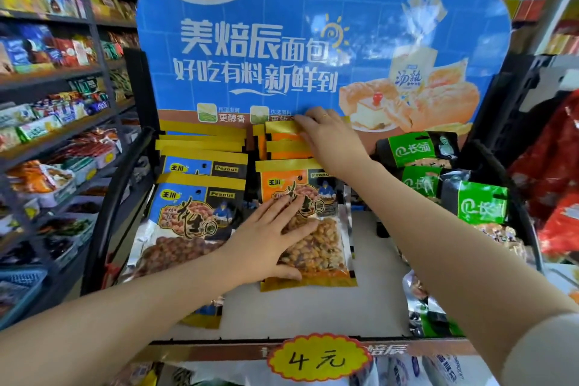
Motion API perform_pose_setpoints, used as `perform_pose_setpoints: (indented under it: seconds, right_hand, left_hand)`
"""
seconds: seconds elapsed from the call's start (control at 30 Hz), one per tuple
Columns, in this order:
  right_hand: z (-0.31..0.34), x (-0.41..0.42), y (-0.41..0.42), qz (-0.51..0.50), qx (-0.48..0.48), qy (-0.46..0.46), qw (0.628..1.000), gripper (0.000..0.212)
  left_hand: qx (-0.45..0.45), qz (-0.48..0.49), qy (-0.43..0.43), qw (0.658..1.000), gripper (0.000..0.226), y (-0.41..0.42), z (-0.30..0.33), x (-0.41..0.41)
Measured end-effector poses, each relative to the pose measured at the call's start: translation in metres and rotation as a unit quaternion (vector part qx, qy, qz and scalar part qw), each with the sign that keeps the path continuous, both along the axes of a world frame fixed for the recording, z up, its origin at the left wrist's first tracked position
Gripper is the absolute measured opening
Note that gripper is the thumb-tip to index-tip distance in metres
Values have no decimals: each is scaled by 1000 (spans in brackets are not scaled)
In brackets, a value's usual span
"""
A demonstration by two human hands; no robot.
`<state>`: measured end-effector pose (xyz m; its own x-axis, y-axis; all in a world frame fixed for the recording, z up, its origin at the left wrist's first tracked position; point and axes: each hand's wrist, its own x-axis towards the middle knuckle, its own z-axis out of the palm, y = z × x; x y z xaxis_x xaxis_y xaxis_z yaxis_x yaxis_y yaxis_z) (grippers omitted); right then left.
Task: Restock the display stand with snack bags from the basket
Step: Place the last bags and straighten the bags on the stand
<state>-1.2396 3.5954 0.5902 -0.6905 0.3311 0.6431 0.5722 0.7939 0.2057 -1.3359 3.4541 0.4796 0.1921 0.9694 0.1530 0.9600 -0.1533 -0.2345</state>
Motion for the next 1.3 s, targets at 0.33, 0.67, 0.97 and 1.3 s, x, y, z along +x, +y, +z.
perform_pose_setpoints:
  seconds: [0.33,0.67,0.97,1.3]
  right_hand:
    - [38,2,13,24,-224,-24,974,24]
    - [21,-1,14,-153,-145,55,976,42]
    - [-7,17,-3,-105,-48,78,990,59]
    - [-60,-6,-51,58,-12,-50,997,40]
  left_hand:
    - [9,37,-5,999,107,1,2,-10]
    - [-37,-29,32,998,91,12,2,-12]
    - [-54,-86,69,992,85,23,5,-16]
    - [11,-18,49,999,84,-40,7,-31]
